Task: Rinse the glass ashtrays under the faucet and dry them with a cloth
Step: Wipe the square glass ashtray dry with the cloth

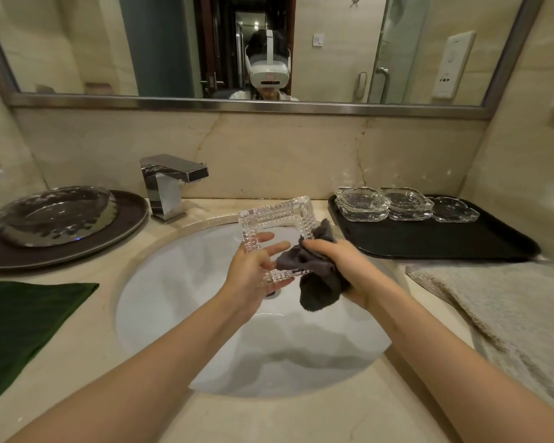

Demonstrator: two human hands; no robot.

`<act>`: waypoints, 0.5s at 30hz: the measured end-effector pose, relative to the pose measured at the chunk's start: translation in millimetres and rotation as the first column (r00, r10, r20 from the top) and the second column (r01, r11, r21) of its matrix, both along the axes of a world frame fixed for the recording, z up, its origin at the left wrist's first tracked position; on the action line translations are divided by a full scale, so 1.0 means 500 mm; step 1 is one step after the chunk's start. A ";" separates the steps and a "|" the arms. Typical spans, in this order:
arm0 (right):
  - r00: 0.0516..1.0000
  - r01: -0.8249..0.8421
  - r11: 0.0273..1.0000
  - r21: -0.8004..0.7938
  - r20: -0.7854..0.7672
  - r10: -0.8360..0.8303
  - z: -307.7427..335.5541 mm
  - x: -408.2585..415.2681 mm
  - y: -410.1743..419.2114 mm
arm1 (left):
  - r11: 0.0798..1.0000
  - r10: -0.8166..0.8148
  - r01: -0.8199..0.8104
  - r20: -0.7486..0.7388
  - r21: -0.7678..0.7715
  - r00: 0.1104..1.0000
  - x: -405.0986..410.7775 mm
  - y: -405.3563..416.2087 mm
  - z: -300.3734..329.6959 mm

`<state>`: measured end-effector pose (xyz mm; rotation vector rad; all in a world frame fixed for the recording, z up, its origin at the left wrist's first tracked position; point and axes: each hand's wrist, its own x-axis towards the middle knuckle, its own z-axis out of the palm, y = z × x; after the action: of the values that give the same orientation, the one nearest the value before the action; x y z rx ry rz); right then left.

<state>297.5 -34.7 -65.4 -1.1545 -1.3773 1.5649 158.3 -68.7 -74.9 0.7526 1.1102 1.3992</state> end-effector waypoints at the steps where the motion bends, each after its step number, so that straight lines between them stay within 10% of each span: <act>1: 0.999 0.050 0.999 0.015 0.007 -0.050 0.001 -0.001 0.002 | 0.999 -0.031 0.031 0.041 -0.008 0.999 0.004 -0.002 0.002; 5: 0.950 0.279 0.957 0.079 0.122 -0.287 -0.013 -0.007 0.021 | 0.999 -0.044 0.041 -0.088 -0.033 0.995 0.020 0.009 -0.015; 9: 0.764 0.374 0.793 0.480 0.326 -0.557 -0.013 -0.003 0.032 | 0.969 0.237 -0.246 -0.394 0.027 0.888 0.023 0.021 -0.046; 12: 0.681 0.271 0.609 0.745 0.298 -0.668 -0.024 0.003 0.022 | 0.988 0.115 -0.110 0.049 -0.106 0.992 0.022 0.021 -0.027; 15: 0.657 -0.076 0.386 0.919 0.338 -0.674 -0.036 -0.003 0.007 | 0.972 -0.063 0.163 0.484 -0.168 0.873 0.008 0.026 -0.014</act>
<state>296.0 -31.0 -83.3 -1.1799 -1.8957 -0.1435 162.2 -55.8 -82.1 0.2904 0.7879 1.2556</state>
